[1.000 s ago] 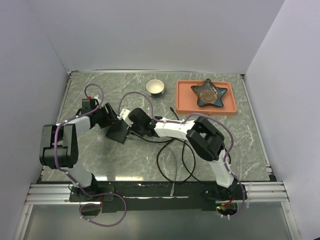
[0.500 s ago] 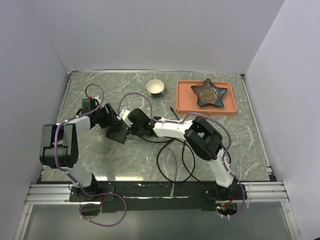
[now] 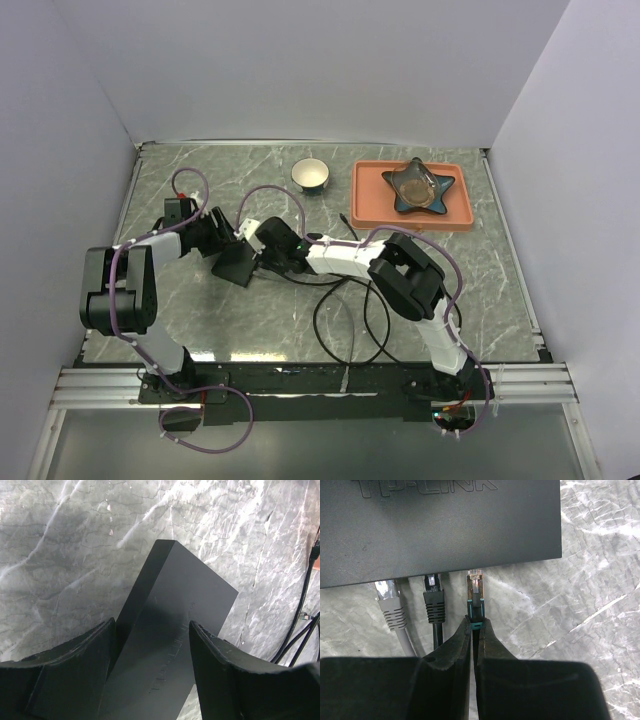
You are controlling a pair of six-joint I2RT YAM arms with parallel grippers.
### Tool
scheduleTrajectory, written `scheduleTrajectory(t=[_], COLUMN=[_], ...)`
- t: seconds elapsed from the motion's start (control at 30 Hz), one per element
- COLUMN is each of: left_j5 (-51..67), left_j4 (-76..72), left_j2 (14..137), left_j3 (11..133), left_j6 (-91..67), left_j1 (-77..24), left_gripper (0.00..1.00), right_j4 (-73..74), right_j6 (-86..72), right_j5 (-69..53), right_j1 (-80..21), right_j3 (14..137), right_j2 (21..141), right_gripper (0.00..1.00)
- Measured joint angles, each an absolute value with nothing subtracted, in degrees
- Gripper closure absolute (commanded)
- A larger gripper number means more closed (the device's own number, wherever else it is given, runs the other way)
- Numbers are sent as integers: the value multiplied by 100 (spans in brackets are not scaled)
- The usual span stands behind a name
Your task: Insert the plug into the switch port
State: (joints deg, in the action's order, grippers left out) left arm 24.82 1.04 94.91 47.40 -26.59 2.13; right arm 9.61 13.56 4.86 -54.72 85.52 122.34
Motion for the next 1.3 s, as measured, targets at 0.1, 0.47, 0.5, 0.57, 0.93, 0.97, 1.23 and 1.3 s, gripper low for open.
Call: scheduleTrajectory(t=[0.1,0.47,0.5,0.57,0.93,0.97,1.23,1.3], left_j5=[2495,2589,2591,2600,2727,2733,2788,2786], left_j4=[102,60,60,60,16,14,-23,-21], left_j2=[9539,9553,9553,9553,9555,9559,9651,9660], left_j3=[4759,4762,4762,4762,4762,4762,4803,4814], left_j6=[-2655,-2596,-2593,-2582,-2467,-2458,-2331,-2309], left_j1=[213,231,231,231,261,261,250,237], left_gripper=[34,34,34,35,37,37,38,39], right_j4=[963,961,958,963,1076,1076,1083,1087], right_j6=[1358,1487,1490,1496,1662,1686,1986,2064], right_j5=[486,484,484,482,469,464,401,381], right_j1=[-5474,-5509,-5511,-5511,-5516,-5516,-5513,-5513], right_j3=[8556,8624,8624,8626,8774,8774,8774,8777], right_j2=[12234,12234,12234,12234,12315,12315,12317,12317], right_gripper=[100,100,100,100,100,100,100,100])
